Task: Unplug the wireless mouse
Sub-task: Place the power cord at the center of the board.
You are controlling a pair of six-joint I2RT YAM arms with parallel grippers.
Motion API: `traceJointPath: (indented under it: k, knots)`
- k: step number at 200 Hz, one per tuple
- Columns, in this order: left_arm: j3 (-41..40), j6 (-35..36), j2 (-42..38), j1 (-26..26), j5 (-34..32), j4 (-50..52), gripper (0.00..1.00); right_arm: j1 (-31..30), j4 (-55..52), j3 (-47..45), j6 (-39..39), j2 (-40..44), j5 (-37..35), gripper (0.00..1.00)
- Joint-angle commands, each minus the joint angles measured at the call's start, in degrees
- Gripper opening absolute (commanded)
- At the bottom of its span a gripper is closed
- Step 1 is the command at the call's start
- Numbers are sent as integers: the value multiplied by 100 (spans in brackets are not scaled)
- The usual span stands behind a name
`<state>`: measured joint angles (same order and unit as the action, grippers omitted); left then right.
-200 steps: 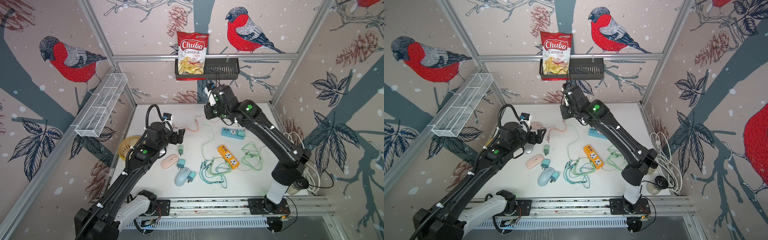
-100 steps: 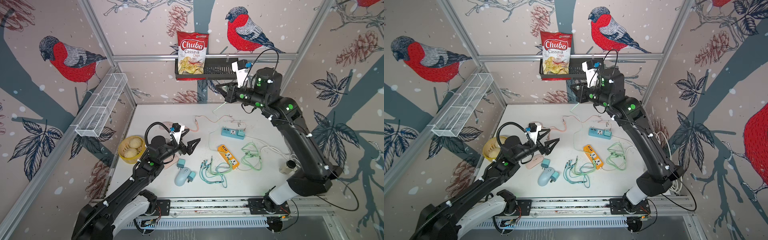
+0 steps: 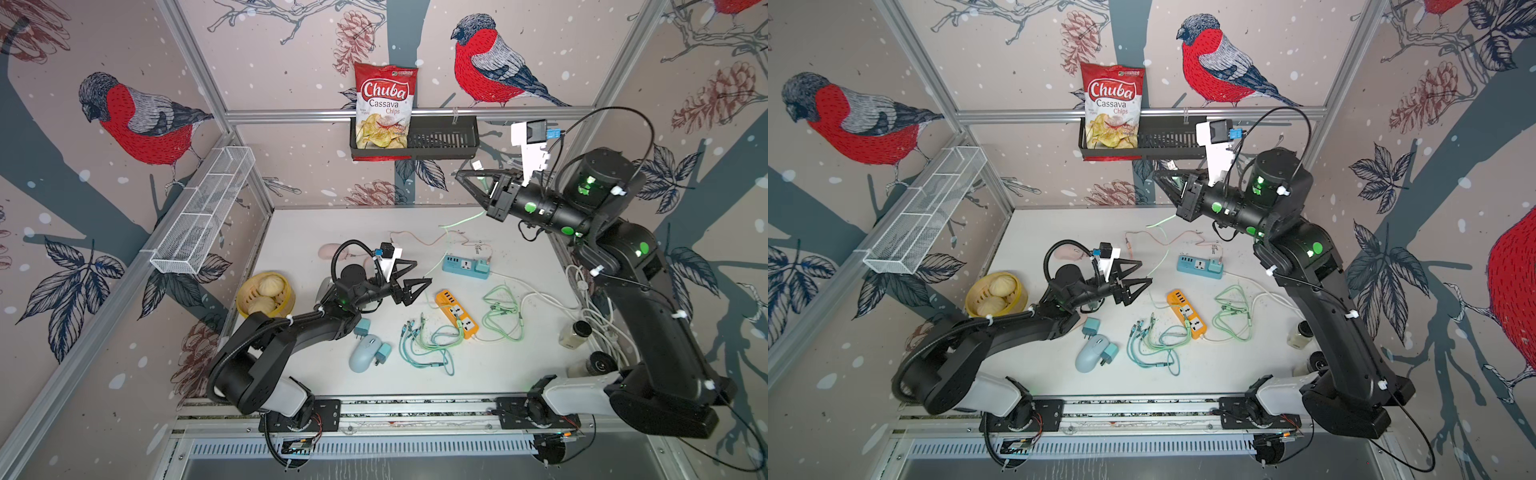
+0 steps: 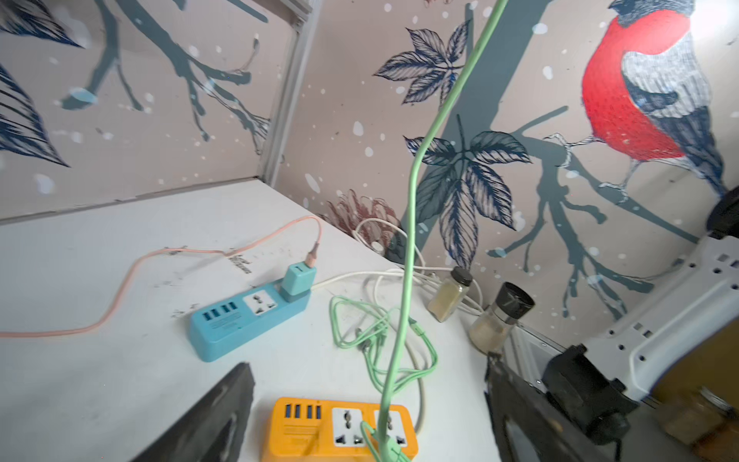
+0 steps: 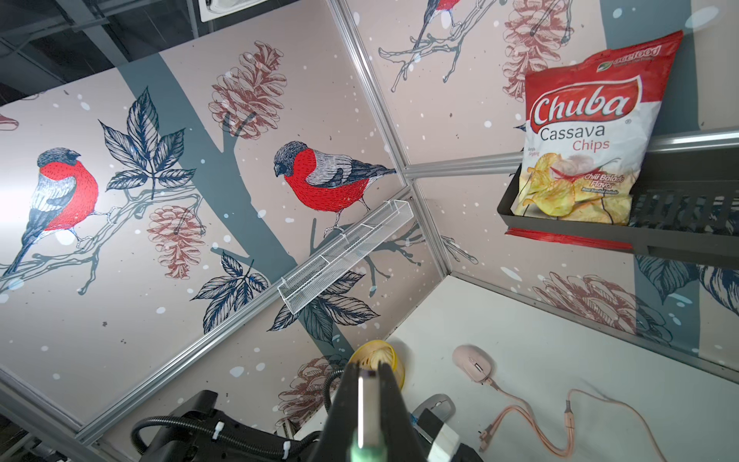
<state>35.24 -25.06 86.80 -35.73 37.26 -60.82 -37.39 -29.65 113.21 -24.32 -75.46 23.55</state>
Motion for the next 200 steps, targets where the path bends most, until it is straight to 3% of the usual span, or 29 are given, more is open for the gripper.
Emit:
traceJointPath:
  k: [1,14,29,41,55,81,105,136,157,200]
  knots:
    - [131,-189,233,-172,434,-845,88,89,21,-65,27,174,95,0]
    - [149,21,250,-248,315,-524,85,175,-22,-98,49,267,124,0]
    - [149,234,234,-285,293,-154,64,268,-58,-141,91,343,176,0]
    - [146,328,216,-286,343,36,30,334,-50,-218,111,343,208,0]
    - [169,535,169,-286,546,350,0,397,-16,-310,137,512,238,0]
    - [420,1580,-265,-286,596,1956,0,485,-15,-466,220,618,200,0]
    - [1169,2535,-900,-216,-29,3616,0,531,-119,-851,459,784,-73,0]
    - [3020,3410,-1142,-1,-723,5190,0,515,638,-2724,491,1302,-389,0]
    - [3987,3800,-1053,48,-1173,5655,0,370,1295,-3873,302,1527,-318,0]
    - [4795,4259,-738,186,-1439,5875,0,-125,1781,-5031,464,1420,-633,0]
